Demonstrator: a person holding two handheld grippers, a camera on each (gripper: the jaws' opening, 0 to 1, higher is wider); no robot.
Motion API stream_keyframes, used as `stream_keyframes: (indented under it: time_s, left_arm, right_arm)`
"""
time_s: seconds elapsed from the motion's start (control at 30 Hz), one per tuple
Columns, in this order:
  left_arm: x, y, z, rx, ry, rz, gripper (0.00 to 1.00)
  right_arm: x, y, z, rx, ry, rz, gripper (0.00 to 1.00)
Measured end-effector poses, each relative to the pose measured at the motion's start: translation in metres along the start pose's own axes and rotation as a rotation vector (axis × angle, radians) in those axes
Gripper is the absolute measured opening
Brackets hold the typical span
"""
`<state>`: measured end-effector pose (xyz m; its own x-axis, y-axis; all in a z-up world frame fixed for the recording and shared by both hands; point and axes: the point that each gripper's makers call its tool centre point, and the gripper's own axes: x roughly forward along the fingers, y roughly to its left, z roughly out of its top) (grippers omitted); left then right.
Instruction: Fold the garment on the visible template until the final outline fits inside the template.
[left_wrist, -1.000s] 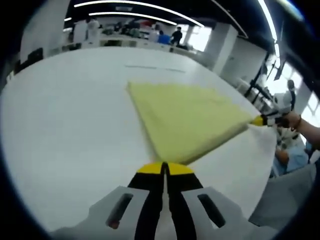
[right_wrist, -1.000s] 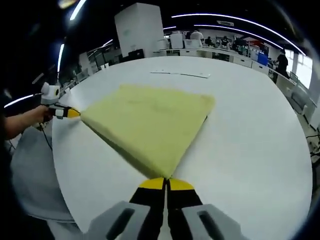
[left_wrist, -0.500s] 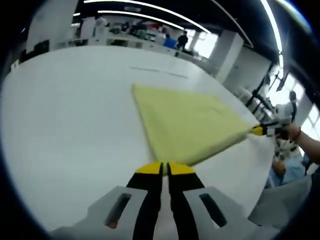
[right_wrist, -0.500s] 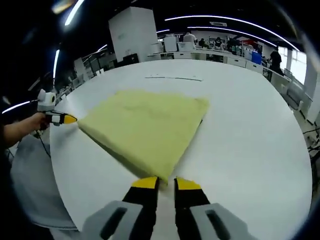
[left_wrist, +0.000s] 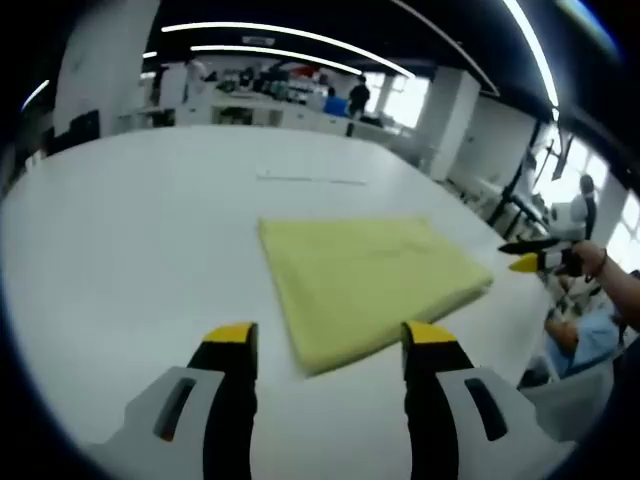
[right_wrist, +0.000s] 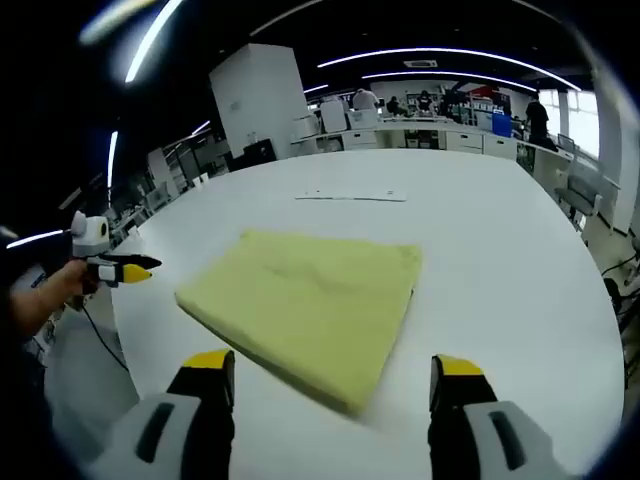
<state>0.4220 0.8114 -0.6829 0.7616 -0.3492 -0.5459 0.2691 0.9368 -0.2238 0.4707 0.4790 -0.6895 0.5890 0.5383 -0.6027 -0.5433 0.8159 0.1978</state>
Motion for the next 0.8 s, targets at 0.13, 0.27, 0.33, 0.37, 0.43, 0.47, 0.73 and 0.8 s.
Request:
stream_keyframes:
  time_s: [0.13,0.27,0.33,0.37,0.43,0.47,0.73,0.8]
  left_arm:
    - [-0.017,-0.006,0.009,0.044,-0.019,0.001,0.62]
    - [-0.030,-0.015,0.016,0.030,-0.049,0.000,0.71]
    - [-0.036,-0.019,0.018,0.019,-0.058,-0.006,0.76]
    - [-0.039,-0.022,0.018,0.014,-0.059,-0.008,0.78]
    - [-0.044,-0.028,0.019,0.009,-0.064,-0.015,0.82]
    - [-0.046,-0.031,0.021,0.005,-0.071,-0.017,0.84]
    - [-0.060,-0.051,0.025,-0.005,-0.107,-0.035,0.90]
    - [-0.063,-0.055,0.025,-0.001,-0.109,-0.034,0.91]
  right_arm:
    - [-0.012,0.011,0.012,-0.002,-0.026,0.022,0.92]
    - [-0.025,0.020,0.017,0.002,-0.044,0.021,1.00]
    - [-0.029,0.023,0.017,-0.008,-0.042,0.027,1.00]
    - [-0.031,0.025,0.017,-0.010,-0.040,0.030,1.00]
    - [-0.035,0.030,0.015,-0.014,-0.033,0.042,1.00]
    - [-0.037,0.031,0.014,-0.017,-0.030,0.044,1.00]
    - [-0.056,0.044,0.017,-0.036,-0.072,0.046,1.00]
    - [-0.060,0.047,0.016,-0.040,-0.075,0.044,1.00]
